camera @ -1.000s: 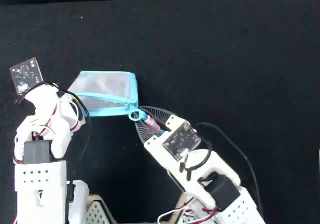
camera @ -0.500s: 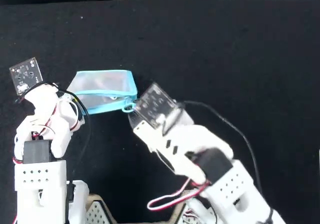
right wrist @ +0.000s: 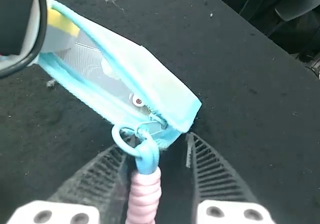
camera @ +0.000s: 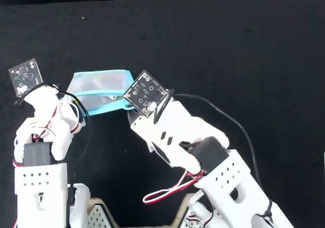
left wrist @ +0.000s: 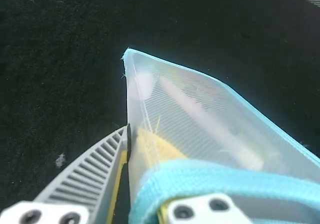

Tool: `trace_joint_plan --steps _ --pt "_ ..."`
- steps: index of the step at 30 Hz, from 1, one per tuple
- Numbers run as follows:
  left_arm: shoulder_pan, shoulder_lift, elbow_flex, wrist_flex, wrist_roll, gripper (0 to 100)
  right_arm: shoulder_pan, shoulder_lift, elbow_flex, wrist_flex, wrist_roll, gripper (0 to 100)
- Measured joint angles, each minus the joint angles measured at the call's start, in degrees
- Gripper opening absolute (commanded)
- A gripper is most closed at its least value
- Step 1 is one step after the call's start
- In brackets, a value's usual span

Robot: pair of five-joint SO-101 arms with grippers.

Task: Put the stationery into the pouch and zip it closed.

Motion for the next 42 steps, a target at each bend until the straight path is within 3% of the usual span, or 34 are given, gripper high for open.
trace_joint_plan --steps 7,13,22,30,42 --pt "0.0 0.0 0.0 0.0 0.0 3 0.0 0.0 0.0 0.0 0.4 16.5" --pt "0.0 0.0 0.0 0.0 0.0 3 0.0 0.0 0.0 1.8 9.1 25.1" --pt "0.0 0.0 0.0 0.0 0.0 3 0.0 -0.7 0.0 2.1 10.8 25.0" --pt "0.1 0.0 0.0 0.0 0.0 3 -3.0 -10.6 5.4 1.9 13.1 21.5" --pt "0.1 0.0 0.0 0.0 0.0 3 -3.3 -6.2 9.1 -3.7 13.2 21.2"
